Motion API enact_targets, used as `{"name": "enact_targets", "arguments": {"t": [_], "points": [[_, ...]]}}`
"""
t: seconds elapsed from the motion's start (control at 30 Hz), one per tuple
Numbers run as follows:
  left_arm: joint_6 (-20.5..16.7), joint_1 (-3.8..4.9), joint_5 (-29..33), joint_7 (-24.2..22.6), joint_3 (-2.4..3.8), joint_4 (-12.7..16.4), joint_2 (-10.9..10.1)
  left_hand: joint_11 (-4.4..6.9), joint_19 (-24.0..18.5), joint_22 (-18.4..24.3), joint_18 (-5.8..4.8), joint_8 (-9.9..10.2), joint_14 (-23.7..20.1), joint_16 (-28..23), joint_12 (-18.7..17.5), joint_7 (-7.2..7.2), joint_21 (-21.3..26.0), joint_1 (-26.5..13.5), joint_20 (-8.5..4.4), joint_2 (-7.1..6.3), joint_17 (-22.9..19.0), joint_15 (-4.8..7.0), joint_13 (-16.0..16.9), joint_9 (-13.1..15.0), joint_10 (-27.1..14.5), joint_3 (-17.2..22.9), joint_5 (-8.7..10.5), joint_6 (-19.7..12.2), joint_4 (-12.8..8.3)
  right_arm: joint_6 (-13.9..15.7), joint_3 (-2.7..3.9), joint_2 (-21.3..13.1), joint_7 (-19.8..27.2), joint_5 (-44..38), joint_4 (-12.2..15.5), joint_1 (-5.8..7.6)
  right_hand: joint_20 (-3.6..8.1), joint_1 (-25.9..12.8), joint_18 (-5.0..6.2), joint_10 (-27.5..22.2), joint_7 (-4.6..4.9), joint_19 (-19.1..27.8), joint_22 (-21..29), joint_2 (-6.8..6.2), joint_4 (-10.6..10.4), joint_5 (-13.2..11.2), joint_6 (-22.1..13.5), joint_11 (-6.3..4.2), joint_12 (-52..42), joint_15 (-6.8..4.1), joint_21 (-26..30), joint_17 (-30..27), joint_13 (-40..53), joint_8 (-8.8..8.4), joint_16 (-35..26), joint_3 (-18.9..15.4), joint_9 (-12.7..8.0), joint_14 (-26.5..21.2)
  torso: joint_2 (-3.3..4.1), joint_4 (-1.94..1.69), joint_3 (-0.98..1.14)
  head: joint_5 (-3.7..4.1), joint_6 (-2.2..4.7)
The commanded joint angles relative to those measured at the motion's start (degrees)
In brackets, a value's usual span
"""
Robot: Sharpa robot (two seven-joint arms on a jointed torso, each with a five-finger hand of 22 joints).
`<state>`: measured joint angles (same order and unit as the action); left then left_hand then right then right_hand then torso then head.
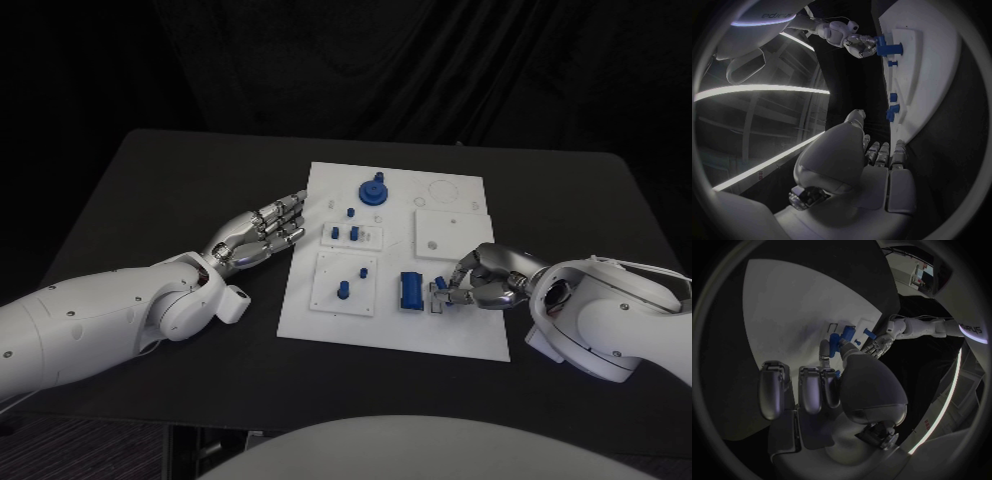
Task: Assemble the parts on the task board
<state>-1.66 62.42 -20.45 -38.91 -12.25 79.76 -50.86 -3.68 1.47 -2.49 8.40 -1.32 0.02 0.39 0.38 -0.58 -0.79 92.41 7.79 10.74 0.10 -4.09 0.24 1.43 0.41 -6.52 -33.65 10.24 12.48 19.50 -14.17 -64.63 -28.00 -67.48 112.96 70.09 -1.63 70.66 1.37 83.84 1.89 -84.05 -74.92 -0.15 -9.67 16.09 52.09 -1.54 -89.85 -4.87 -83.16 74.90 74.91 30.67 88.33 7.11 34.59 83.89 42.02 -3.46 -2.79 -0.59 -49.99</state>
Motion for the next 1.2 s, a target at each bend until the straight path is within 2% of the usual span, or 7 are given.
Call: {"name": "enact_targets", "arguments": {"t": [0.03,0.27,0.43,0.73,1.2], "points": [[0.6,-0.15,-0.1,-4.3,0.04,0.1,0.1,-0.35,0.0,0.0,-0.71,-0.3,0.0,-0.4,-0.2,0.46,-0.2,-0.2,0.38,0.41,-0.1,-0.38,-0.1,0.1,0.1,0.4,-0.08,0.1,0.0,0.7,-0.01,-0.1,-1.6,8.1,-0.1,0.06,0.39,-1.1,0.47,6.2,0.21,-2.5,-12.6,0.11,-0.7,0.1,0.2,-0.38,-0.2,-0.39,0.0,10.3,15.1,0.01,0.1,-0.1,-0.2,5.2,-0.01,-0.01,-0.02,-0.07,-0.01],[0.6,-0.16,-0.1,-4.2,0.04,0.1,0.1,-0.35,0.0,0.0,-0.71,-0.3,0.0,-0.4,-0.2,0.46,-0.2,-0.2,0.38,0.41,-0.1,-0.38,-0.1,0.1,0.1,0.4,-0.08,0.1,0.0,-0.5,-0.04,0.0,-2.4,12.5,-0.6,0.05,0.42,-1.8,0.53,6.2,0.25,-2.3,-12.6,0.19,-1.0,0.1,0.1,-0.36,-0.2,-0.4,0.2,10.2,15.1,-0.14,0.1,-0.3,-0.3,5.1,-0.02,0.0,-0.07,-0.05,-0.01],[0.6,-0.17,-0.1,-4.2,0.04,0.0,0.2,-0.34,0.0,0.0,-0.69,-0.3,0.0,-0.4,-0.2,0.51,-0.2,-0.2,0.4,0.4,-0.1,-0.38,-0.1,0.1,0.1,0.4,-0.08,0.1,0.0,-0.7,-0.05,0.2,-2.3,14.0,-1.1,0.05,0.42,-2.2,0.54,6.2,0.31,-2.3,-12.6,0.28,-1.2,0.1,-0.1,-0.32,-0.2,-0.37,0.2,10.1,15.1,-0.3,0.1,-0.4,-0.4,5.1,-0.04,-0.14,-0.13,0.06,-0.01],[0.7,-0.23,-0.1,-4.2,0.04,-0.1,0.3,-0.34,0.0,0.0,-0.68,-0.2,0.0,-0.4,-0.2,0.55,-0.2,-0.2,0.41,0.4,-0.1,-0.38,-0.1,0.1,0.1,0.4,-0.07,0.0,0.0,-0.5,-0.05,0.7,-1.7,15.0,-1.6,0.05,0.4,-2.7,0.55,6.2,0.41,-2.3,-12.5,0.3,-1.5,0.1,-0.4,-0.24,-0.2,-0.32,0.3,10.1,15.1,-0.51,0.0,-0.5,-0.5,5.1,-0.01,-0.08,-0.17,-0.01,-0.01],[0.8,-0.34,-0.1,-4.2,0.04,-0.2,0.4,-0.34,0.0,0.0,-0.66,-0.2,0.0,-0.4,-0.2,0.6,-0.2,-0.3,0.45,0.4,-0.1,-0.39,-0.1,0.1,0.1,0.5,-0.01,0.0,-0.1,-0.3,-0.05,1.4,-1.0,15.1,-2.0,0.04,0.37,-2.6,0.61,6.2,0.45,-2.2,-12.5,0.37,-1.3,0.2,-0.7,-0.2,-0.2,-0.28,0.5,10.0,15.1,-0.72,0.0,-0.4,-0.6,5.1,0.01,-0.06,-0.07,0.06,-0.01]]}}
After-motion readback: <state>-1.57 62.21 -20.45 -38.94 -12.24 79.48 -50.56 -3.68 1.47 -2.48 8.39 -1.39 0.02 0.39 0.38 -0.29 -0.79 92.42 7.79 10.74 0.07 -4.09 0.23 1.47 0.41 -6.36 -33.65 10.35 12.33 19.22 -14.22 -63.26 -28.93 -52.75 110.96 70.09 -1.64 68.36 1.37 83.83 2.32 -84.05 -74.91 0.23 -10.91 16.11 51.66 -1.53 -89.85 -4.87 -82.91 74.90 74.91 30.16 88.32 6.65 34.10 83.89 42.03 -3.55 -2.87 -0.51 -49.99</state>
